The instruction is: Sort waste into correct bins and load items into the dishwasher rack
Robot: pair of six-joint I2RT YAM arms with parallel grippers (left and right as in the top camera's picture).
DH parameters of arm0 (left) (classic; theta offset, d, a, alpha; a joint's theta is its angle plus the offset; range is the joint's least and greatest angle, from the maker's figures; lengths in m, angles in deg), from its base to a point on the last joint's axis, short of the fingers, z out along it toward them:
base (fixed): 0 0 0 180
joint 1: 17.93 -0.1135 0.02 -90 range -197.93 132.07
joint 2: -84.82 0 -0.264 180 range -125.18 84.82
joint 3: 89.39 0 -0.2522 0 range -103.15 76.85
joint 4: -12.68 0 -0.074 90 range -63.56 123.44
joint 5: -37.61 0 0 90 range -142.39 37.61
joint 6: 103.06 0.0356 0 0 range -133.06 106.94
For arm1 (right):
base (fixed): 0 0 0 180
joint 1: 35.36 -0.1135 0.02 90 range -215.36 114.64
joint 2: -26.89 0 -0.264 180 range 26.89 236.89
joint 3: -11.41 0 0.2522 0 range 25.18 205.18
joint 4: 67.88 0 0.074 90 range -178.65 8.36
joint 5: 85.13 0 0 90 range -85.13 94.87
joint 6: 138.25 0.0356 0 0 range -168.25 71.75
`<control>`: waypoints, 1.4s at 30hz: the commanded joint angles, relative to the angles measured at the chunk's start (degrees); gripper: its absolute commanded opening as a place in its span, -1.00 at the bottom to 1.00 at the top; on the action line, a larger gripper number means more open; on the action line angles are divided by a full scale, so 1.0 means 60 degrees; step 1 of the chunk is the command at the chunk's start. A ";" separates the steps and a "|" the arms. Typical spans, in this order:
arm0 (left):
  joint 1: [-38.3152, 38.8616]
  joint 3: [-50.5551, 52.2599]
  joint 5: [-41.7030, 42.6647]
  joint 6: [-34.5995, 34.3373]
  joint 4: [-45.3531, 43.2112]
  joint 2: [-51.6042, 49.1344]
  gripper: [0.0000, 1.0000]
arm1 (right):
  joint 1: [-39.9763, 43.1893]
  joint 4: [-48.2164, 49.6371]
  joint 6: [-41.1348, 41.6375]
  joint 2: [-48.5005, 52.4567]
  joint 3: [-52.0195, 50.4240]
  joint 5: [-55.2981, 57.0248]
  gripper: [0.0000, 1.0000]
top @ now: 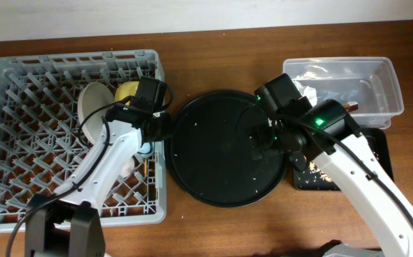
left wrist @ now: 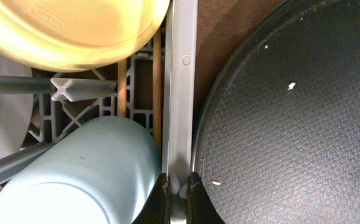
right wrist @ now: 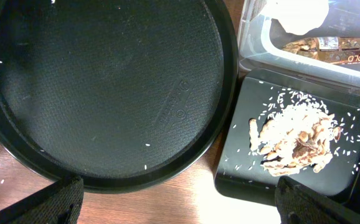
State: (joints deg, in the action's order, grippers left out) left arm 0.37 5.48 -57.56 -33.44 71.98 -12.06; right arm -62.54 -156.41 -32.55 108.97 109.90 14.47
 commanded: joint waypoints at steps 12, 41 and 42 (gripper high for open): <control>0.0047 0.0142 0.0645 -0.0208 0.0565 0.0036 -0.92 | 0.0040 0.0004 0.0040 -0.0011 -0.0051 0.0015 0.97; -0.0579 -0.0747 -0.0543 -0.0208 0.0503 0.2408 0.99 | 0.1570 0.6838 -0.2080 -0.7654 -0.3136 0.1209 0.97; -0.0579 -0.0747 -0.0543 -0.0208 0.0503 0.2408 0.99 | 0.2193 0.7883 -0.2080 -0.8699 -0.4284 0.0922 0.97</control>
State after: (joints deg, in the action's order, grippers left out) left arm -3.01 1.52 -59.98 -34.34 75.06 2.32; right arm -55.98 -117.11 -43.11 66.48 97.12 21.27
